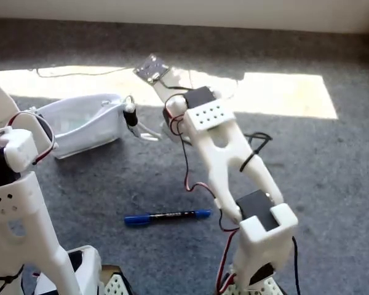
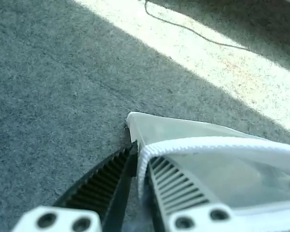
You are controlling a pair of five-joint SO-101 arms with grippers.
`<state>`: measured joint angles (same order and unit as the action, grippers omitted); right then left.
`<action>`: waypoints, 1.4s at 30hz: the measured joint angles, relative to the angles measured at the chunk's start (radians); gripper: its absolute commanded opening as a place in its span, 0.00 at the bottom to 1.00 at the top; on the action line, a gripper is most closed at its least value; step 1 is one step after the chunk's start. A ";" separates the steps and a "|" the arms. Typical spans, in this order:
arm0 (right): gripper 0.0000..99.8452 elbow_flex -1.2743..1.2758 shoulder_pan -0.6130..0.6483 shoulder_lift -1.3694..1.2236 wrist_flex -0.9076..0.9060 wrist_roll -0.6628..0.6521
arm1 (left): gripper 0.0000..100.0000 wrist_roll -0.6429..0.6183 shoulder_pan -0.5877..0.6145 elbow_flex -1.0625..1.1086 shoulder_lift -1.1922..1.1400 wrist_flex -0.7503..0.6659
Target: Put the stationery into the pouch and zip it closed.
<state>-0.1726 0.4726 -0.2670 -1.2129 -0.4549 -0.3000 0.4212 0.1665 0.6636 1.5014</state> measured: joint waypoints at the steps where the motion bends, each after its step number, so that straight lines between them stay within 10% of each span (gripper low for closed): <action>1: 0.18 -0.003 0.000 -0.018 0.000 0.000 | 0.01 0.000 0.000 0.000 0.000 0.000; 34: 0.17 -0.229 0.000 -0.423 0.002 -0.049 | 0.01 0.000 0.000 0.000 0.000 0.000; 42: 0.00 -0.252 -0.003 -0.434 0.006 -0.049 | 0.01 0.000 0.000 0.000 0.000 0.000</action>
<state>-0.4242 0.4695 -0.7012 -1.2068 -0.5040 -0.3000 0.4212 0.1665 0.6636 1.5014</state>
